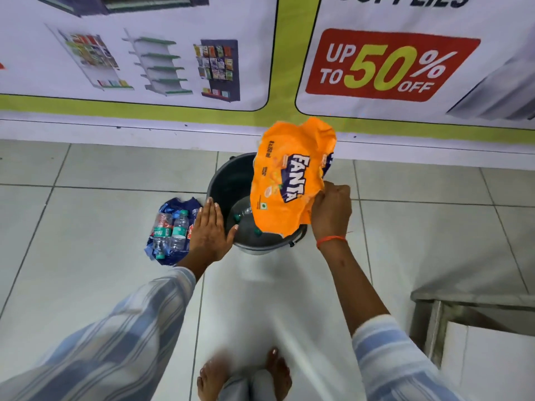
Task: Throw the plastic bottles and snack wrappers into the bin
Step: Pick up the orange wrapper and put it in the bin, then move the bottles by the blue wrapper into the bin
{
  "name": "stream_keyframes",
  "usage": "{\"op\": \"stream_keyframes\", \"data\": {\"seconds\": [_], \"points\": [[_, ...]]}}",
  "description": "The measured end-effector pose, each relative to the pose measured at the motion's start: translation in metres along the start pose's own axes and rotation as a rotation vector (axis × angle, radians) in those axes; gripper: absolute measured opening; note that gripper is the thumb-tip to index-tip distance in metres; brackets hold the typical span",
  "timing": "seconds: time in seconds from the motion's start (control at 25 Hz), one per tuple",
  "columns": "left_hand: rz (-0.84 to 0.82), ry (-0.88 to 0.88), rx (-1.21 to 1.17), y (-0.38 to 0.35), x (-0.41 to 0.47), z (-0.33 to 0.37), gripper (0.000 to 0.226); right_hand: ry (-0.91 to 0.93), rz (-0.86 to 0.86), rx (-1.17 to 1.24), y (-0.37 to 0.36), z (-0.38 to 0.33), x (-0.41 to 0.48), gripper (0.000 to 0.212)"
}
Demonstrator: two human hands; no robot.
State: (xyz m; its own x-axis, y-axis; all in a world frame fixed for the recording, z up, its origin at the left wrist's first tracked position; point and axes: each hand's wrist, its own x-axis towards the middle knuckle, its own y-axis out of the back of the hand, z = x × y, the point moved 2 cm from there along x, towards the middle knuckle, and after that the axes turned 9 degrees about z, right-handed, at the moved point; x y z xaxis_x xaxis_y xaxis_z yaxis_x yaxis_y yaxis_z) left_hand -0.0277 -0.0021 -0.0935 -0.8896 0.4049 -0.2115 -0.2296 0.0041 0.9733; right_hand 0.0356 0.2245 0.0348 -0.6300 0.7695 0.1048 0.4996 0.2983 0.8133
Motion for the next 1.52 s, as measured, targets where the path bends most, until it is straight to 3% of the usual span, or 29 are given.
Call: {"op": "stream_keyframes", "data": {"seconds": [0.16, 0.28, 0.4, 0.56, 0.8, 0.88, 1.0, 1.28, 1.52], "points": [[0.054, 0.005, -0.026, -0.004, -0.003, -0.014, 0.068, -0.123, -0.298, -0.080, -0.069, 0.008, -0.015, 0.031], [0.061, 0.011, -0.067, -0.009, -0.003, -0.021, 0.068, -0.160, -0.520, -0.186, -0.104, 0.018, -0.025, 0.049], [0.064, 0.006, -0.074, -0.014, -0.001, -0.020, 0.072, -0.108, -0.462, -0.219, -0.114, 0.019, -0.028, 0.053], [0.093, 0.054, -0.132, -0.016, -0.001, -0.017, 0.077, 0.219, -0.352, -0.279, -0.111, 0.020, -0.024, 0.059], [0.302, 0.173, -0.161, -0.039, 0.000, -0.046, 0.068, 0.641, -0.446, -0.398, -0.134, 0.045, -0.031, 0.073], [0.285, 0.233, -0.137, -0.066, 0.009, -0.068, 0.064, 0.767, -0.470, -0.390, -0.145, 0.050, -0.032, 0.072], [0.129, 0.271, -0.092, -0.116, 0.026, -0.100, 0.063, 0.825, -0.470, -0.332, -0.151, 0.050, -0.033, 0.069], [-0.060, 0.363, -0.024, -0.208, 0.069, -0.142, 0.067, 0.857, -0.394, -0.287, -0.160, 0.060, -0.032, 0.081], [-0.010, 0.388, -0.026, -0.230, 0.077, -0.147, 0.079, 0.860, -0.398, -0.282, -0.161, 0.060, -0.033, 0.086]]}}
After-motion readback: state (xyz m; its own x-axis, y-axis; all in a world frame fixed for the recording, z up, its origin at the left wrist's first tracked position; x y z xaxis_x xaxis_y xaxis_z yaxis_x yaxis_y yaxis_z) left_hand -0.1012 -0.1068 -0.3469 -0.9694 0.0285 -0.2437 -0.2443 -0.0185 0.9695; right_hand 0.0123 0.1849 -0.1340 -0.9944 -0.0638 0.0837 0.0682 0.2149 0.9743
